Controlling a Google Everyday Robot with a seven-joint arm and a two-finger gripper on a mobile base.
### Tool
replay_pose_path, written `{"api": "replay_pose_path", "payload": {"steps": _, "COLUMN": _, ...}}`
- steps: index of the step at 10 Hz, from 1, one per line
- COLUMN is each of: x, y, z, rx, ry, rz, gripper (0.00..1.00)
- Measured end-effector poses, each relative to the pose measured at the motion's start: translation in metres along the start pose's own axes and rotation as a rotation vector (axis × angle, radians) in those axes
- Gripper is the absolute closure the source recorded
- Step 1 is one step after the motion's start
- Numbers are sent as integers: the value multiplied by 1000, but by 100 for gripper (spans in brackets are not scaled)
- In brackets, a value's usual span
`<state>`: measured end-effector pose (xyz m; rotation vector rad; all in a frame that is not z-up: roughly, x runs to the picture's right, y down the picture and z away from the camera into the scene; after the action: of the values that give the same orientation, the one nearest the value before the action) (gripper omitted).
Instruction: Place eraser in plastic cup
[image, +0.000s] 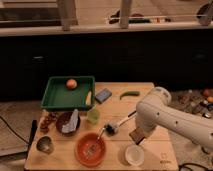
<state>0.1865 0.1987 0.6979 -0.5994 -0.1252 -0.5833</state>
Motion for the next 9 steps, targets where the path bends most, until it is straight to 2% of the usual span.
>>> {"api": "replay_pose_path", "payload": {"steps": 5, "x": 5, "y": -18, "z": -3, "rx": -16, "ry": 3, "rz": -41, "gripper": 100}}
{"api": "replay_pose_path", "payload": {"steps": 9, "x": 4, "y": -45, "z": -6, "rx": -26, "ry": 4, "rz": -86, "gripper": 100}}
